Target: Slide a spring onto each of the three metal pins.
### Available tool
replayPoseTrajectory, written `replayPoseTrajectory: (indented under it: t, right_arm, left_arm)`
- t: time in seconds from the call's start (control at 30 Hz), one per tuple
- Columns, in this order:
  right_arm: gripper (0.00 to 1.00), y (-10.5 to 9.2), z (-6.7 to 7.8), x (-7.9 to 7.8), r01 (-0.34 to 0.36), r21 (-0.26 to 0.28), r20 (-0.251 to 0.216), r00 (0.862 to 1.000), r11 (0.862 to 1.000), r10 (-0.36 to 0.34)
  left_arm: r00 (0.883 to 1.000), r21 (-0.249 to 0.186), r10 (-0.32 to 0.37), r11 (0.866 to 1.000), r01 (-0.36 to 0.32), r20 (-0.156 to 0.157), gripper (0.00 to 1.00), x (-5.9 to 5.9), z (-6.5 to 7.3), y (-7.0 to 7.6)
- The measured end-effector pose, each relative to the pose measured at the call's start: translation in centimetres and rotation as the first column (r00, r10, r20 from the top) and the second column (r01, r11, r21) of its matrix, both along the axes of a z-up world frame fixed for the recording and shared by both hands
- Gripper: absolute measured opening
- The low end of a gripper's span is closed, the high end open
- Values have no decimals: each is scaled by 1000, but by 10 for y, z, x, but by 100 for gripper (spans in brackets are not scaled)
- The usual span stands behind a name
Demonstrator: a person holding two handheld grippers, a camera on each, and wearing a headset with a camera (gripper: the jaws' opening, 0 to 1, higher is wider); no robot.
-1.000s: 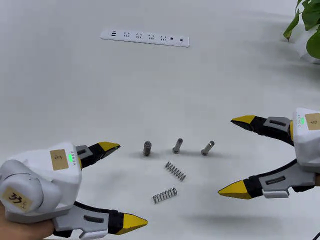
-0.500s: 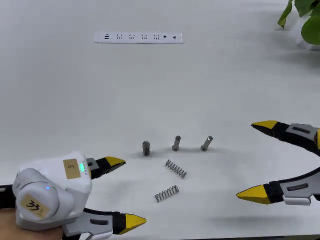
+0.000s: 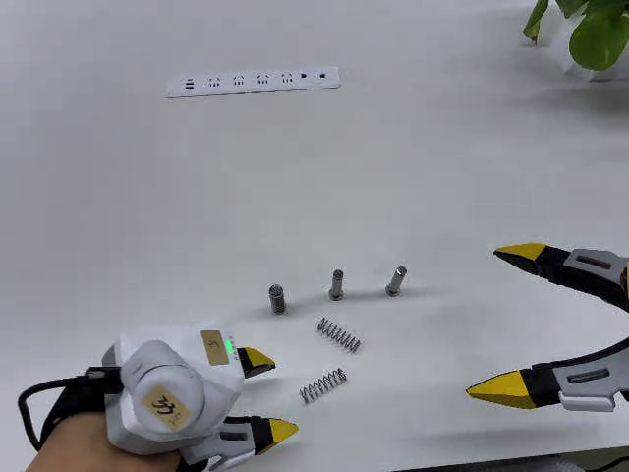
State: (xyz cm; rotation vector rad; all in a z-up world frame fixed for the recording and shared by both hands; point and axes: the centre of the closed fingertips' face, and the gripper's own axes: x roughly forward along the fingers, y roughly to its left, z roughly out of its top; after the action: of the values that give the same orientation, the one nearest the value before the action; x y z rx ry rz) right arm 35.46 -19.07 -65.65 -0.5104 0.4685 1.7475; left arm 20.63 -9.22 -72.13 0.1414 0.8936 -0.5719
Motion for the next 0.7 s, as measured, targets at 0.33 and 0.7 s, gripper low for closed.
replayPoseTrajectory:
  t: [0.33, 0.7]
  right_arm:
    - [93, -7, -5, 1, 13, 9, -15, 1000, 1000, -13]
    - [92, -8, -6, 0, 29, 16, -19, 999, 999, -29]
  left_arm:
    - [998, 20, -4, 1000, 5, -60, 25, 11, -22, -11]
    - [997, 67, -9, 998, 14, -76, 17, 15, -31, -10]
